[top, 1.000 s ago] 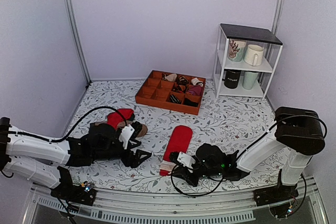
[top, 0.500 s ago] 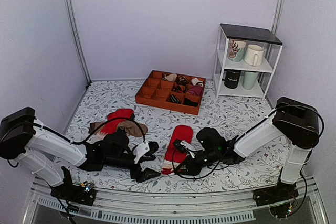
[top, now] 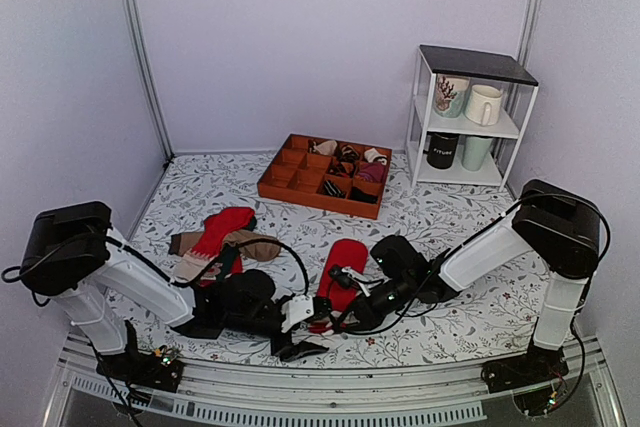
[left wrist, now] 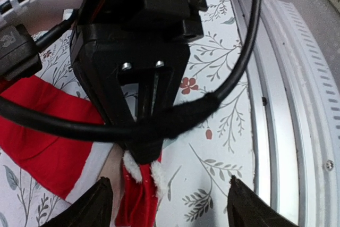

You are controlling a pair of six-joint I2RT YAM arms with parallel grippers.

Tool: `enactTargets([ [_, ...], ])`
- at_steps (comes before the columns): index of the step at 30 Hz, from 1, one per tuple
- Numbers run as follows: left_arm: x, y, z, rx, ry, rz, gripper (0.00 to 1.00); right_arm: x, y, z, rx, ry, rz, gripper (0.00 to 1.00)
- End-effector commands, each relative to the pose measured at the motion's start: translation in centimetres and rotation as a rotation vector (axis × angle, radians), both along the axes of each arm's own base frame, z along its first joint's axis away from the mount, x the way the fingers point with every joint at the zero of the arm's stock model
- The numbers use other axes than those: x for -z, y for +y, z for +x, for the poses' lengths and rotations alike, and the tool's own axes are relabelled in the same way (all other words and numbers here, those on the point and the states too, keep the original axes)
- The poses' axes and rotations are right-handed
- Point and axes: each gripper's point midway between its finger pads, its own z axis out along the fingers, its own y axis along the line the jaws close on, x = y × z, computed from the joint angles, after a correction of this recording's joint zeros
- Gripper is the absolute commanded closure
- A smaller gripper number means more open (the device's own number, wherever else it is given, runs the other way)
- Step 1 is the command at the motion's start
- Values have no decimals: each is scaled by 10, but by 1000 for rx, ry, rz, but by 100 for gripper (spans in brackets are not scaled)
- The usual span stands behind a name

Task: Roll the socks
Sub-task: Roll the sock at the center of the board.

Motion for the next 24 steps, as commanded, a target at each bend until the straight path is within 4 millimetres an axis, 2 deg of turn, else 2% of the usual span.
enactTargets([
  [1,-1,-3,5,-26,-50,-32,26,46,-37,-23,0,130,-201,89],
  [8,4,-5,13,-61,-70,-41,31,46,-39,-27,-12,140,-200,89],
  [13,16,-1,12,-66,-59,-21,37,43,-40,-30,-24,149,-199,88],
  [14,18,0,11,-64,-57,-19,43,43,-40,-31,-29,152,-197,88],
  [16,21,0,10,-61,-49,-18,64,43,-40,-32,-35,163,-200,88],
  [18,22,0,10,-69,-41,-22,97,45,-41,-32,-40,170,-205,88],
  [19,22,0,11,-76,-35,-29,100,45,-40,-33,-45,176,-207,88],
  [24,21,1,5,-78,17,-53,100,43,-41,-31,-41,185,-210,86],
])
